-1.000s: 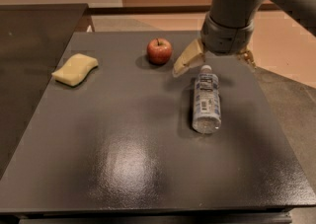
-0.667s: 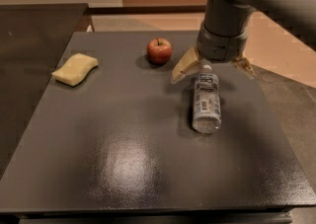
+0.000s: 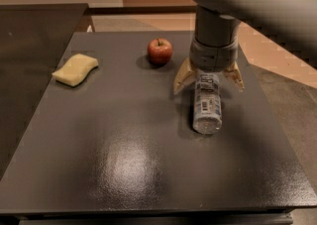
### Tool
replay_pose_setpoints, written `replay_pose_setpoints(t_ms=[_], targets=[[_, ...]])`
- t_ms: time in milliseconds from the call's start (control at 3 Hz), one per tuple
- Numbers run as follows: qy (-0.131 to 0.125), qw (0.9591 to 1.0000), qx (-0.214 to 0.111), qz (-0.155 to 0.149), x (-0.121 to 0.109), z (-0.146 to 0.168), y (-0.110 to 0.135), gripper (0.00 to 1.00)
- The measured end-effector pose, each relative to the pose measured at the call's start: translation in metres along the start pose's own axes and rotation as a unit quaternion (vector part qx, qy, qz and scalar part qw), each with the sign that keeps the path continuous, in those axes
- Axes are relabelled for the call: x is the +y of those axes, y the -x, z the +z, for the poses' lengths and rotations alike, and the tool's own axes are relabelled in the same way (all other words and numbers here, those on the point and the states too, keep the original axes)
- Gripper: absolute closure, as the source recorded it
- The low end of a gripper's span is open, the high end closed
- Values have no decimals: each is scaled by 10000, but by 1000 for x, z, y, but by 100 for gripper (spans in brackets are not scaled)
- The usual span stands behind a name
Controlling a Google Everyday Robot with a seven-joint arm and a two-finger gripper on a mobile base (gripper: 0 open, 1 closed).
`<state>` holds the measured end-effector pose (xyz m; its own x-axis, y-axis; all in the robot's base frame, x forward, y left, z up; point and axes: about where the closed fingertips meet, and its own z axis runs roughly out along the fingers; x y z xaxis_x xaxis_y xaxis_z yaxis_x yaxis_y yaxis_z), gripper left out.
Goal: Place blue plastic bottle upright
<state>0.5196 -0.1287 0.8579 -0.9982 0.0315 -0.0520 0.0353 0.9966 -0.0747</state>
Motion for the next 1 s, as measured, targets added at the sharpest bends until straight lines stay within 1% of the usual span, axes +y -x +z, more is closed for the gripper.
replay_pose_setpoints(t_ms=[667,1000], targets=[[-44,9997,115,198,3,4,-3,63],[55,9999,63,136,2,-2,0,87]])
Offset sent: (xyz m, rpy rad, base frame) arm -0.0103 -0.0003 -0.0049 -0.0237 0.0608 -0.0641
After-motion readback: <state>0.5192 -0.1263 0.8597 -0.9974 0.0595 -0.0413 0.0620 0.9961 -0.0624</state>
